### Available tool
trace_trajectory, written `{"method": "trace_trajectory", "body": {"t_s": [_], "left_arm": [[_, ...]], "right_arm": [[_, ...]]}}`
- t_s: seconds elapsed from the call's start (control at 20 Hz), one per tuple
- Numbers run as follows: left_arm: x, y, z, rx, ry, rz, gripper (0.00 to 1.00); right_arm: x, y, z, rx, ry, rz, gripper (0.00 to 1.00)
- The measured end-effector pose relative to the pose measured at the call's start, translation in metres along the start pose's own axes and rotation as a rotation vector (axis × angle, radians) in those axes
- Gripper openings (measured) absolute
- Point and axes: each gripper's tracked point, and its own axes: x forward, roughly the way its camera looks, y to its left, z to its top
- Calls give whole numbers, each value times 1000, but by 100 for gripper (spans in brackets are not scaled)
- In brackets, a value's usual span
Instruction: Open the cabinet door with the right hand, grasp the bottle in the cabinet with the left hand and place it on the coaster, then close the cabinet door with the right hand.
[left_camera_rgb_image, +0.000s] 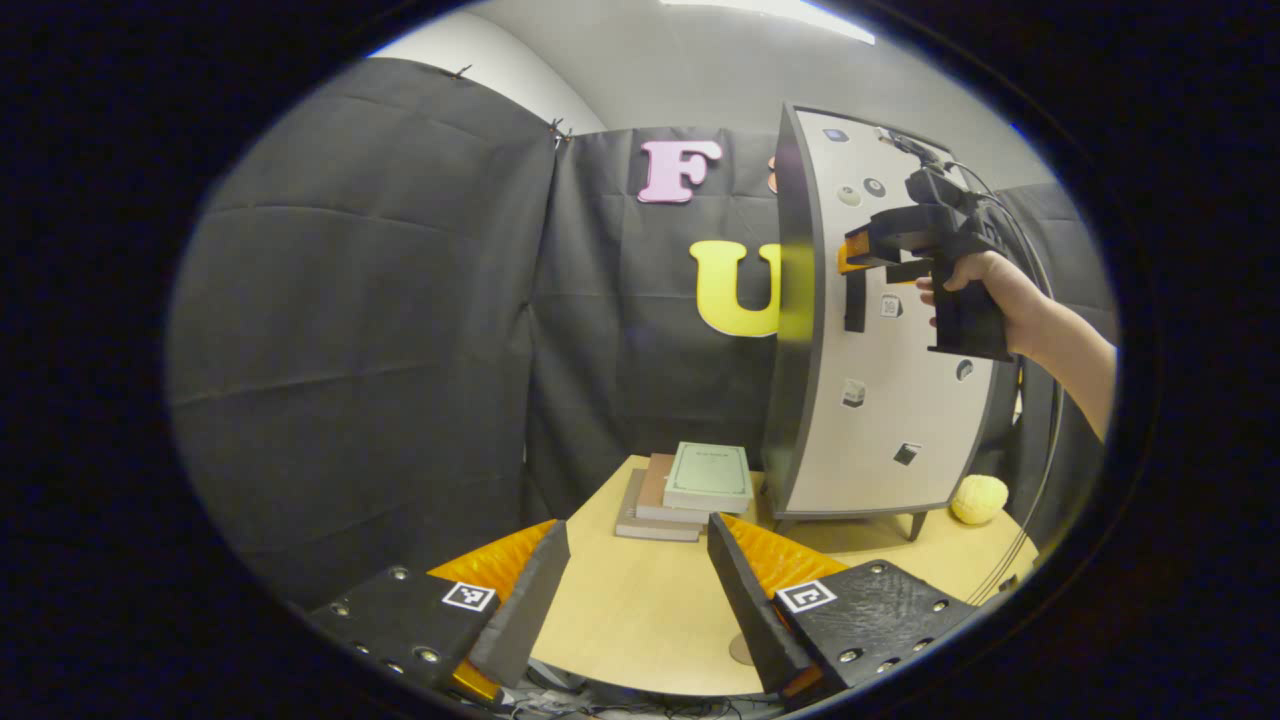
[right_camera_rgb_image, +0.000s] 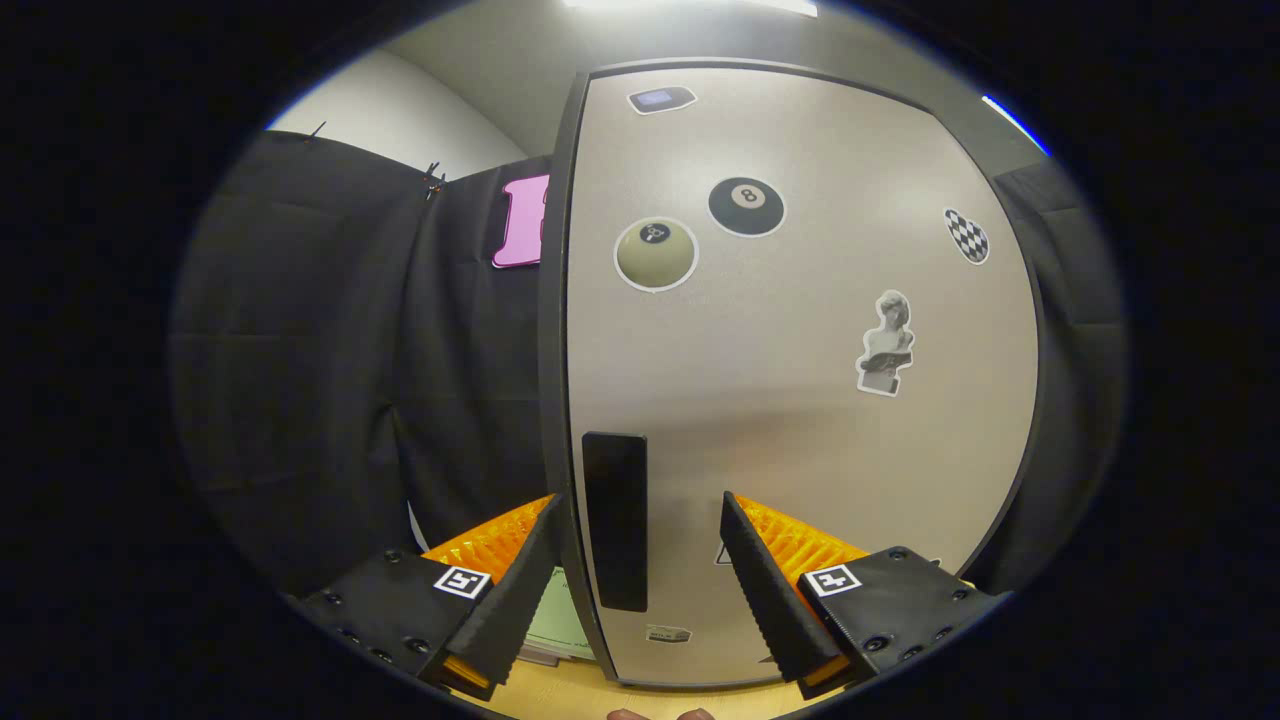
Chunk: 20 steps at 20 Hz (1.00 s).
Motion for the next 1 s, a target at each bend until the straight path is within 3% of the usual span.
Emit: {"method": "trace_trajectory", "body": {"t_s": [0.25, 0.3, 0.45, 0.5, 0.6, 1.0], "left_arm": [[6, 6, -5, -16, 12, 11, 84], [7, 7, -5, -13, 13, 13, 87], [9, 8, -3, -7, 3, 9, 84], [10, 8, -1, -5, 0, 7, 84], [11, 8, -3, 3, 0, 6, 84], [4, 4, -4, -5, -4, 11, 84]], "right_arm": [[18, 9, -16, -3, 49, -18, 92], [20, 10, -17, -7, 54, -25, 80], [24, 9, -22, -7, 75, -46, 62], [23, 7, -21, -9, 75, -59, 46], [23, 6, -21, -3, 79, -70, 37], [21, 7, -23, 3, 105, -29, 27]]}}
